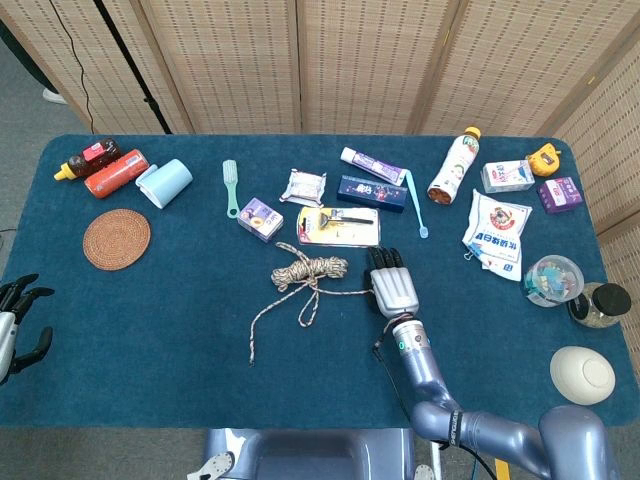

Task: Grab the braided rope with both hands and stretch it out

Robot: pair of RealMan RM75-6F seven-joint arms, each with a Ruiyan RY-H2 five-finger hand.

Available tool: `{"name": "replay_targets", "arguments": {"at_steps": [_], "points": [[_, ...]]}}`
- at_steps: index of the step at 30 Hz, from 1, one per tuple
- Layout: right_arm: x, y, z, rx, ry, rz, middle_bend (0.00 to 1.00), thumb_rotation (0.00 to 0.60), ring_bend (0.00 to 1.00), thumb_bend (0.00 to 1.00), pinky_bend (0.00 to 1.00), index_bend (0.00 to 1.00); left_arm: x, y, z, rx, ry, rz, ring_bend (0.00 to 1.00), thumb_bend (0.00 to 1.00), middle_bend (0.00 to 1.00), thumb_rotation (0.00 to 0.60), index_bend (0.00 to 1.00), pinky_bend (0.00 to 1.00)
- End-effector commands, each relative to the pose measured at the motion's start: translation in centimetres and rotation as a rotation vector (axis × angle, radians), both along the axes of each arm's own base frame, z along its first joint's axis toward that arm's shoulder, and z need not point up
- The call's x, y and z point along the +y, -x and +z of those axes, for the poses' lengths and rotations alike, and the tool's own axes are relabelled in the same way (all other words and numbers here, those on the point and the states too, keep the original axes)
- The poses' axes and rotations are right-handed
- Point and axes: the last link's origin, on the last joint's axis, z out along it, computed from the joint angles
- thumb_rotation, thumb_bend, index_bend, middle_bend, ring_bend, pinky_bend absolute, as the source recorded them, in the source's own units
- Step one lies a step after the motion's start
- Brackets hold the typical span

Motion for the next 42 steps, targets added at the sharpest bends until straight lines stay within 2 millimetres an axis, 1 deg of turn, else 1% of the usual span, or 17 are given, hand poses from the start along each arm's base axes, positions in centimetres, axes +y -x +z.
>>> {"name": "replay_targets", "arguments": {"at_steps": [1,10,17,26,28,30,32,34,39,42], "points": [[0.1,-0.1,0.1,-0.006,0.001,0.001,0.08,0.6,0.0,0.51,0.0,0.61,0.1,-0.1,0.0,0.002,0.002,-0.007,0.13,0.43,0.15,0.6,0.27,0.0],[0.4,-0.4,0.4,-0.024,0.008,0.012,0.11,0.6,0.0,0.51,0.0,0.63,0.6,-0.7,-0.2,0.016,0.013,-0.045,0.13,0.43,0.15,0.6,0.27,0.0],[1.1,-0.5,1.0,-0.055,0.016,0.017,0.12,0.6,0.0,0.51,0.0,0.64,1.6,-2.0,-0.9,0.072,0.071,-0.161,0.13,0.43,0.15,0.6,0.28,0.0],[2.2,-0.4,2.1,-0.084,0.023,0.018,0.13,0.6,0.0,0.51,0.0,0.64,3.9,-4.3,-3.7,0.171,0.31,-0.389,0.11,0.43,0.15,0.6,0.32,0.0],[2.4,-0.4,2.2,-0.089,0.025,0.017,0.13,0.6,0.0,0.51,0.0,0.64,4.4,-4.8,-4.4,0.185,0.35,-0.434,0.09,0.43,0.12,0.6,0.32,0.0],[2.5,-0.4,2.3,-0.09,0.026,0.015,0.13,0.6,0.0,0.51,0.0,0.65,5.0,-5.2,-5.3,0.205,0.4,-0.476,0.04,0.43,0.06,0.6,0.32,0.0],[2.7,-0.3,2.3,-0.09,0.026,0.012,0.13,0.6,0.0,0.51,0.0,0.65,5.7,-5.6,-6.3,0.228,0.445,-0.519,0.01,0.43,0.02,0.6,0.32,0.0],[2.8,-0.2,2.4,-0.09,0.025,0.009,0.13,0.6,0.0,0.51,0.0,0.65,6.3,-5.9,-7.2,0.252,0.476,-0.562,0.0,0.43,0.0,0.6,0.32,0.0],[3.0,-0.1,2.4,-0.094,0.024,0.004,0.13,0.6,0.0,0.51,0.0,0.65,7.8,-6.5,-9.1,0.299,0.522,-0.643,0.0,0.43,0.0,0.6,0.32,0.0],[3.0,0.0,2.3,-0.093,0.025,0.001,0.13,0.6,0.0,0.51,0.0,0.65,8.3,-6.7,-9.9,0.324,0.541,-0.678,0.0,0.43,0.0,0.6,0.31,0.0]]}}
